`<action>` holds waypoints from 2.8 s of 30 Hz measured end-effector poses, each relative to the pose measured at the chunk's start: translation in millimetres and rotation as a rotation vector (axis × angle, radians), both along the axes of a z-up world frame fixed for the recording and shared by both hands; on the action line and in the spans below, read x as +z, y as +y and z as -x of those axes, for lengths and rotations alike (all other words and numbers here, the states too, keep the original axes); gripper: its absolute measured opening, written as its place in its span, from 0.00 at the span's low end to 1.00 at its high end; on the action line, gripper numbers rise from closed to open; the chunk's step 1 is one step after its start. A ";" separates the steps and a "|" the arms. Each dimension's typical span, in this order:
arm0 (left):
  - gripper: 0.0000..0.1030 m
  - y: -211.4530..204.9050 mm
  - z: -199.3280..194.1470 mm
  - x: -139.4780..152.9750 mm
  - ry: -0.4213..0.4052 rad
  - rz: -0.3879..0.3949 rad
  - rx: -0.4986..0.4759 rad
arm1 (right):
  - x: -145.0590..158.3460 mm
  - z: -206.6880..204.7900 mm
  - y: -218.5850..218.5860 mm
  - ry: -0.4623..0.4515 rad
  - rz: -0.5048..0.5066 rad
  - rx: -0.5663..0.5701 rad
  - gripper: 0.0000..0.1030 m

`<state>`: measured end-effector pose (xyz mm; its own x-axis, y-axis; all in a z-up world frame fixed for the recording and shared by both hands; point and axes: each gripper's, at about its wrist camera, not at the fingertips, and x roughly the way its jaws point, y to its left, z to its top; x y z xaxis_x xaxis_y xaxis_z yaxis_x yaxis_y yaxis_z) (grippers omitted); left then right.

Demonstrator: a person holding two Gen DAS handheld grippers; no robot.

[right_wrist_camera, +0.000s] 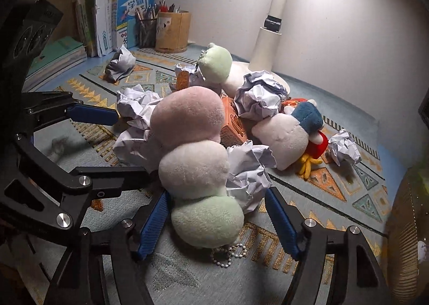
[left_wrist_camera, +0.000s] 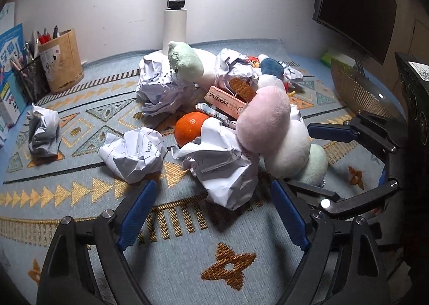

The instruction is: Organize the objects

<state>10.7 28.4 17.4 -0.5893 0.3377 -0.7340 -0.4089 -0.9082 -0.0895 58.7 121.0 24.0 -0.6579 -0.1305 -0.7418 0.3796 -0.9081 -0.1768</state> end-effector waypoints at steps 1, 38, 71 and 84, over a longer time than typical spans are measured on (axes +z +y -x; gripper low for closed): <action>0.77 2.6 2.2 -1.0 -0.004 0.004 0.002 | -0.7 0.8 1.7 -0.005 0.001 -0.012 0.47; 0.86 38.2 -49.9 0.2 -0.054 -0.140 0.072 | 2.9 -60.4 114.8 -0.195 0.309 -0.338 0.74; 0.53 284.3 0.8 121.3 0.154 -0.257 -0.256 | 131.0 -83.6 328.7 0.174 0.514 -0.719 0.57; 0.67 187.1 -30.4 105.4 0.125 -0.309 -0.108 | 122.1 -106.2 283.1 0.186 0.501 -0.561 0.59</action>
<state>41.1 215.4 122.8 -0.6168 0.5980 -0.5119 -0.5262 -0.7969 -0.2968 164.8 404.1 146.1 -0.8328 -0.0316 -0.5527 -0.1570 -0.9440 0.2904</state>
